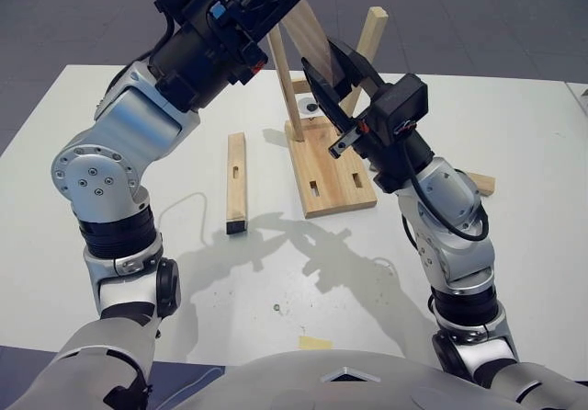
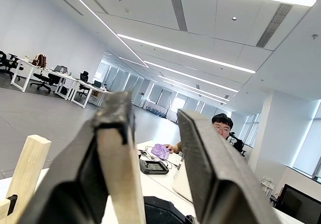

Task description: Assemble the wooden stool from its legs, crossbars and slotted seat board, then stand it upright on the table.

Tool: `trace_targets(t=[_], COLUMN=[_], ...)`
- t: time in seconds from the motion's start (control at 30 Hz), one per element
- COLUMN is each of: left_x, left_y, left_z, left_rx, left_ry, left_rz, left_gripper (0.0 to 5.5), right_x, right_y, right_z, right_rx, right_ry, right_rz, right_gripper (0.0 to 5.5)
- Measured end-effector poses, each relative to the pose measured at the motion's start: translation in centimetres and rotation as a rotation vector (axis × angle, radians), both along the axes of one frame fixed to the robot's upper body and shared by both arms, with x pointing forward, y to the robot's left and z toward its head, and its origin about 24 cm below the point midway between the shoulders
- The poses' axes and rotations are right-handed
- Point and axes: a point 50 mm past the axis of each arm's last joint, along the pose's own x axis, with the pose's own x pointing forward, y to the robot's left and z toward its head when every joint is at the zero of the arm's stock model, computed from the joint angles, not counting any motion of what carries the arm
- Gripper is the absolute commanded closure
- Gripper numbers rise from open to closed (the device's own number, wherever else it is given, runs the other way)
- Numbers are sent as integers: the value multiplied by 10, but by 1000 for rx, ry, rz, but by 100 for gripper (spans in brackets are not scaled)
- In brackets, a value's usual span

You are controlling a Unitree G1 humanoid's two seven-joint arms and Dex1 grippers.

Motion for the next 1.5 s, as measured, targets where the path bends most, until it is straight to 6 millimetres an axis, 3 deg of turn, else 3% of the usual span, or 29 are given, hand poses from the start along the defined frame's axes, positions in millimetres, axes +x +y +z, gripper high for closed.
trace_targets(t=[0.2,0.33,0.37,0.47,0.6,0.67,0.73,0.87,0.93,1.2,1.5], left_x=[1,-1,-1,-5,8,17,23,15,13,17,10], left_y=[2,3,3,4,31,51,75,97,96,73,70], left_z=[0,3,4,16,30,21,-9,-71,-93,-141,-167], left_rx=[22,54,72,117,107,108,184,315,328,330,366], left_ry=[-12,-47,-64,-151,-191,-119,6,243,319,436,471], left_rz=[20,32,37,63,352,532,722,881,905,929,1009], left_gripper=[506,507,507,507,507,507,507,507,507,507,507], right_x=[-1,-2,-2,0,5,6,7,6,5,5,5], right_y=[1,0,0,-2,-13,-21,-31,-44,-44,-44,-45], right_z=[0,2,1,-1,-10,-15,-22,-36,-38,-42,-48], right_rx=[3,1,1,0,6,20,37,81,97,112,108], right_ry=[-5,-14,-14,12,62,94,138,213,225,245,269], right_rz=[-6,-11,-12,-44,-136,-193,-260,-358,-374,-397,-399], right_gripper=[421,421,381,334,275,246,219,162,132,12,10])
